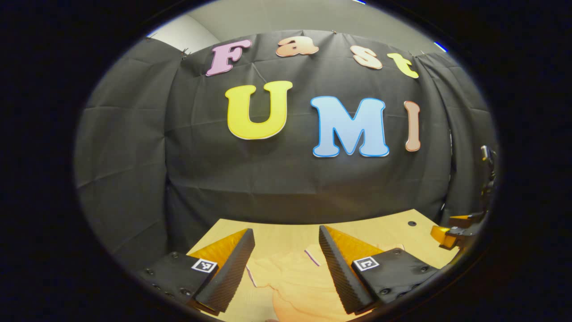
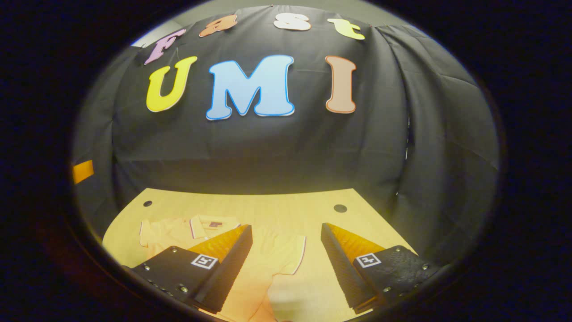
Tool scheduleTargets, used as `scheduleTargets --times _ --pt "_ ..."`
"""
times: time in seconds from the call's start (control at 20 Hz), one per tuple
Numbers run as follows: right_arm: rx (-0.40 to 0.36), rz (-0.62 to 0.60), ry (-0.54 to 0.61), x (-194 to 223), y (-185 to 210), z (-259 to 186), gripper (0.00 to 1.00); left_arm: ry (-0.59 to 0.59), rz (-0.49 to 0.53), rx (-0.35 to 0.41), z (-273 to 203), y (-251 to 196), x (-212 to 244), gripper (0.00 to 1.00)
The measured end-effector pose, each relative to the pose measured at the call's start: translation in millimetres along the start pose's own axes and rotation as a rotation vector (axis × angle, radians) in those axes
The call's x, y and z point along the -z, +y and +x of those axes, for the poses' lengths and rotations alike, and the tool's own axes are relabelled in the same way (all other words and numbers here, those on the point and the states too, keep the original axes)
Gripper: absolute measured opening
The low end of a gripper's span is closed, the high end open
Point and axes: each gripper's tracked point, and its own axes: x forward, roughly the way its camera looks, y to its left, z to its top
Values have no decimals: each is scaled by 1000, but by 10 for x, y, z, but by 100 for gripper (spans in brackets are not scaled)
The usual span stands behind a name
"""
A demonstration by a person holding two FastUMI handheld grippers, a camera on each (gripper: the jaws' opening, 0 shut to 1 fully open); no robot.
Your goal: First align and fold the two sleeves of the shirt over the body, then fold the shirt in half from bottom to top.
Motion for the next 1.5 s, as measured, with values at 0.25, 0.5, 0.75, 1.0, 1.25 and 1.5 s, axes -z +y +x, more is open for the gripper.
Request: scheduleTargets --times 0.25,0.5,0.75,1.0,1.25,1.5 --pt "7 -12 154 500 -112 535 96 17 6 -38 -39 130 48 94" --pt "-3 -21 318 1040 -200 1008 96 32 21 -65 -51 222 69 95" --pt "28 -1 440 1442 -283 1327 97 58 26 -98 -45 338 125 94" --pt "39 -7 488 1603 -322 1446 97 77 34 -129 -50 441 190 94" --pt "2 52 490 1613 -224 1504 78 87 31 -130 3 403 201 94" --pt "-25 74 486 1560 -128 1508 15 80 38 -118 43 322 186 94"
